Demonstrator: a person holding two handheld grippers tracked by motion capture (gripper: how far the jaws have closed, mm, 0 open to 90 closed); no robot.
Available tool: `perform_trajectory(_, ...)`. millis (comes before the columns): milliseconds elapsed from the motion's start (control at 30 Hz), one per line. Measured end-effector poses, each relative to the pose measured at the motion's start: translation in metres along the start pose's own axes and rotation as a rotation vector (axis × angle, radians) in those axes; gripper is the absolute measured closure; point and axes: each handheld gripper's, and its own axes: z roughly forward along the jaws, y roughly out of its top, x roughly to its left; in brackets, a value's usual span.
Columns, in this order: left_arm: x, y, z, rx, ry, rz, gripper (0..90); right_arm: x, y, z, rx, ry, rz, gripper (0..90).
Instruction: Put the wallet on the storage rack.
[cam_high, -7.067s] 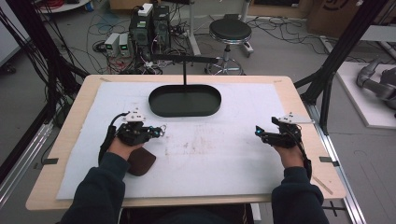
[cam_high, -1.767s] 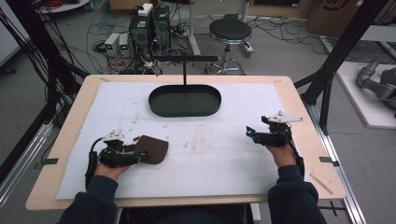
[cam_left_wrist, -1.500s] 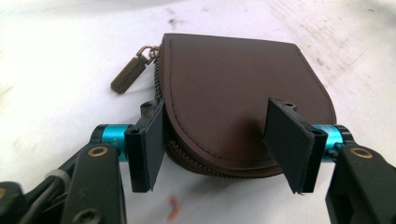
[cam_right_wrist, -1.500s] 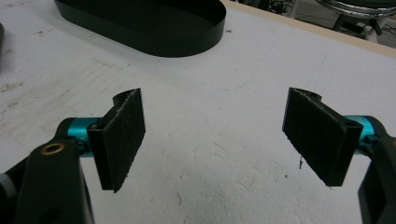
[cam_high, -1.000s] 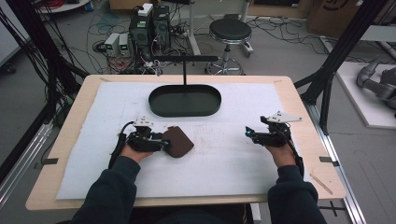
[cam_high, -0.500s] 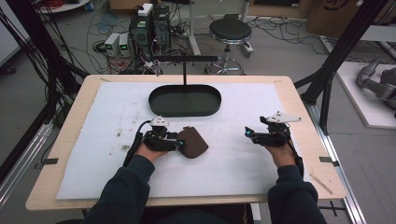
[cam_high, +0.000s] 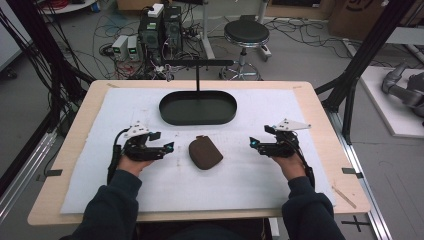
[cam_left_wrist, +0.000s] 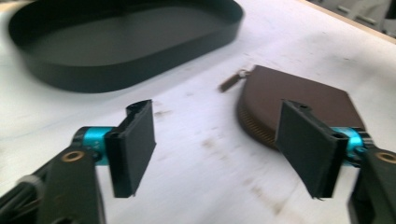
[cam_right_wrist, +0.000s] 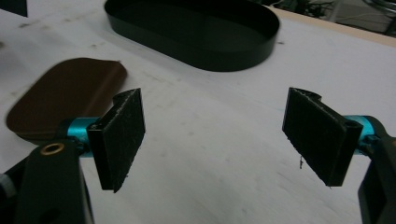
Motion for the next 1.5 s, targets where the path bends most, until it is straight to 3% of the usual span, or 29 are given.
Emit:
perform_trajectory(100, 0.010, -0.004, -0.017, -0.016, 0.048, 0.018, 22.9, 0.015, 0.006, 0.013, -0.009, 0.052, -0.005, 21.5)
perform_trajectory(133, 0.010, -0.004, -0.017, -0.016, 0.048, 0.018, 22.8, 0.020, 0.008, 0.018, -0.004, 0.074, -0.011, 21.4)
perform_trajectory(167, 0.016, -0.008, -0.027, -0.035, 0.077, 0.017, 22.7, 0.025, 0.009, 0.023, -0.001, 0.090, -0.015, 21.4)
perform_trajectory(267, 0.023, -0.010, -0.037, -0.052, 0.111, 0.018, 22.8, 0.040, 0.012, 0.039, 0.024, 0.124, -0.023, 21.5)
perform_trajectory(333, 0.026, -0.011, -0.041, -0.059, 0.118, 0.016, 22.7, 0.044, 0.013, 0.042, 0.030, 0.131, -0.023, 21.4)
perform_trajectory(367, 0.034, -0.013, -0.047, -0.078, 0.129, 0.003, 22.8, 0.053, 0.015, 0.053, 0.045, 0.147, -0.028, 21.4)
perform_trajectory(467, 0.041, -0.016, -0.053, -0.104, 0.135, -0.033, 22.8, 0.060, 0.016, 0.062, 0.062, 0.159, -0.027, 21.4)
perform_trajectory(500, 0.046, -0.019, -0.056, -0.111, 0.155, -0.049, 22.8, 0.067, 0.018, 0.073, 0.089, 0.177, -0.035, 21.4)
perform_trajectory(700, 0.050, -0.023, -0.058, -0.116, 0.159, -0.070, 22.8, 0.095, 0.016, 0.105, 0.169, 0.221, -0.063, 21.4)
perform_trajectory(767, 0.051, -0.023, -0.057, -0.113, 0.158, -0.071, 22.9, 0.103, 0.015, 0.109, 0.186, 0.199, -0.076, 17.4)
perform_trajectory(1033, 0.050, -0.025, -0.058, -0.106, 0.162, -0.079, 23.5, 0.097, 0.012, 0.113, 0.203, 0.211, -0.037, 13.9)
perform_trajectory(1167, 0.049, -0.026, -0.058, -0.104, 0.160, -0.076, 23.7, 0.093, 0.011, 0.114, 0.221, 0.237, 0.021, 13.9)
perform_trajectory(1300, 0.048, -0.026, -0.057, -0.102, 0.159, -0.078, 23.9, 0.093, 0.012, 0.112, 0.222, 0.230, 0.004, 13.9)
perform_trajectory(1500, 0.048, -0.026, -0.058, -0.103, 0.161, -0.082, 24.3, 0.088, 0.013, 0.109, 0.244, 0.232, 0.041, 14.4)
